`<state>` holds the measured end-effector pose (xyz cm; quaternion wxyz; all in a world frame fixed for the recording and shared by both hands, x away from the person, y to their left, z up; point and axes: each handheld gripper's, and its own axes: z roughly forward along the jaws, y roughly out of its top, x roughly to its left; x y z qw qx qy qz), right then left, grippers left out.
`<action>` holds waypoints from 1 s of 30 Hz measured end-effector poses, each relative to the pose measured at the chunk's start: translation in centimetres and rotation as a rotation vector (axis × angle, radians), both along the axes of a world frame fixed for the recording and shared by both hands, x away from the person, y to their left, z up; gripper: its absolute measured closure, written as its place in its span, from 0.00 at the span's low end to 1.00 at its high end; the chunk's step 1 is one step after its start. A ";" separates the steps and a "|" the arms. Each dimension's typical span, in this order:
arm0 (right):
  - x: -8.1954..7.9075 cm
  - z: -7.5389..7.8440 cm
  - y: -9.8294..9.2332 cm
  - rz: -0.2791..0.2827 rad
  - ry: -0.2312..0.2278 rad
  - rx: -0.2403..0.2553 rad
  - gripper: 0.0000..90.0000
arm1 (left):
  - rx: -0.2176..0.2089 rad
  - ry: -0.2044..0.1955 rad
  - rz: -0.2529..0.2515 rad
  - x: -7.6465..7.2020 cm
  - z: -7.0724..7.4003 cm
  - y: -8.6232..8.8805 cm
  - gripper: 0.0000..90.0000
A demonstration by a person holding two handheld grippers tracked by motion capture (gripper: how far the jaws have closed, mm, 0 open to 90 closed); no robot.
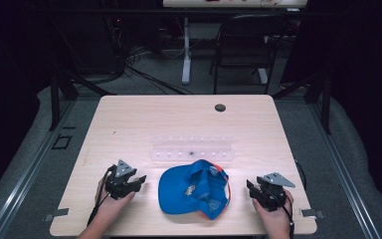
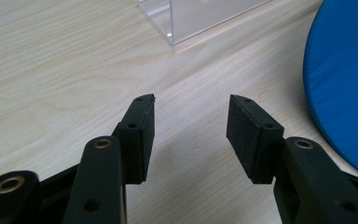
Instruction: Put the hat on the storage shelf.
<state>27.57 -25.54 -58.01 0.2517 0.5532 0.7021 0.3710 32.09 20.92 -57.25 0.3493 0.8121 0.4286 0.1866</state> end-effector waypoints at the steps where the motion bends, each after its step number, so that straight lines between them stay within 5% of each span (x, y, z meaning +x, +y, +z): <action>1: 0.0 0.0 0.0 -0.001 -0.001 0.003 0.62 | -0.001 0.002 0.000 0.0 0.0 0.0 0.58; 11: -0.1 0.5 0.2 0.010 0.014 0.017 0.58 | -0.002 0.007 0.001 -0.1 0.2 -0.1 0.58; 16: 0.1 0.8 0.4 0.033 0.080 0.039 0.58 | 0.002 0.005 -0.003 -0.2 0.2 -0.2 0.58; 30: 0.9 2.5 0.3 0.080 0.144 0.073 0.57 | -0.010 -0.003 0.003 -0.2 0.5 0.1 0.58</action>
